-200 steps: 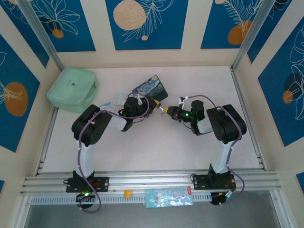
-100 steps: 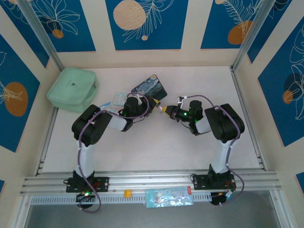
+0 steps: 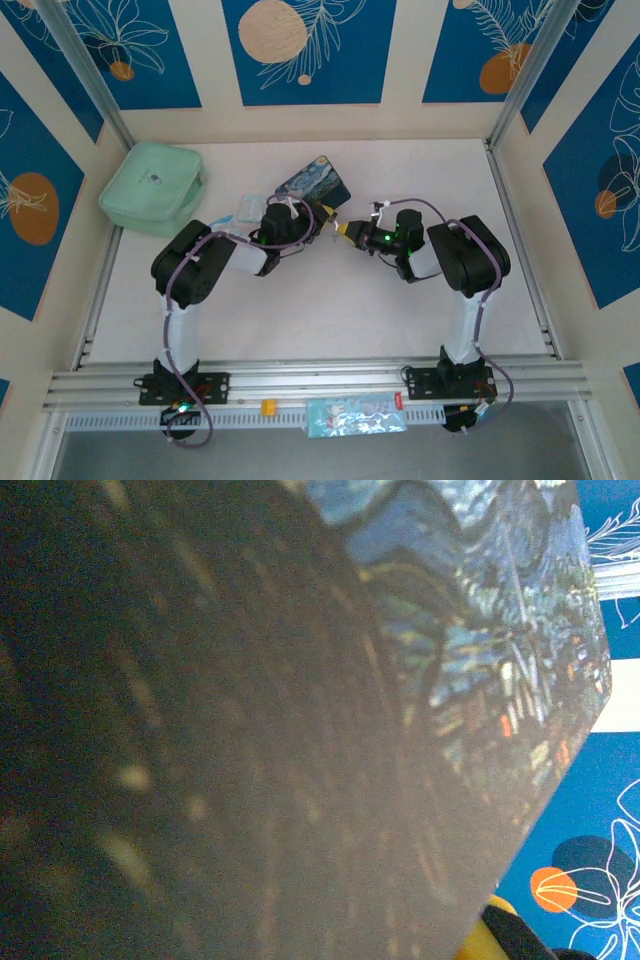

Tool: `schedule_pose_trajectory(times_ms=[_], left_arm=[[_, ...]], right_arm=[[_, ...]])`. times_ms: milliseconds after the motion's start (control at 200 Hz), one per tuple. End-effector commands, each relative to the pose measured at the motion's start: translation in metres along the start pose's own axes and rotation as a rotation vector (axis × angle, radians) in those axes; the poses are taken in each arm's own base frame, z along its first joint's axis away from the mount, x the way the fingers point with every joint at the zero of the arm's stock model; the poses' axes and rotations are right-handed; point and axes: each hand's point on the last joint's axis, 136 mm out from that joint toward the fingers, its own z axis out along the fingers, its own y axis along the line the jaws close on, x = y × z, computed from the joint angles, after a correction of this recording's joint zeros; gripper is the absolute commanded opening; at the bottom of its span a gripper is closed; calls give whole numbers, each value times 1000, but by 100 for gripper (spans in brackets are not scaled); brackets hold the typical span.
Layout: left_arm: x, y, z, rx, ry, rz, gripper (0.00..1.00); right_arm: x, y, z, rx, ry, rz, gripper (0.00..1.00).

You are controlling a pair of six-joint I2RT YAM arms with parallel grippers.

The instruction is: Unlock a padlock with a key

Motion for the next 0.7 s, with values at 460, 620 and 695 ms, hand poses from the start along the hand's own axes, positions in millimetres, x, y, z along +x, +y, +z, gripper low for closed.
schedule_pose_trajectory(times_ms=[460, 620, 695], left_arm=[[50, -17, -2, 50, 203, 59, 0], [50, -16, -2, 45, 205, 62, 0], [49, -16, -2, 46, 199, 62, 0]], right_arm=[[-25, 5, -19, 28, -28, -47, 0], [-26, 10, -17, 30, -23, -54, 0], [-24, 11, -13, 30, -18, -49, 0]])
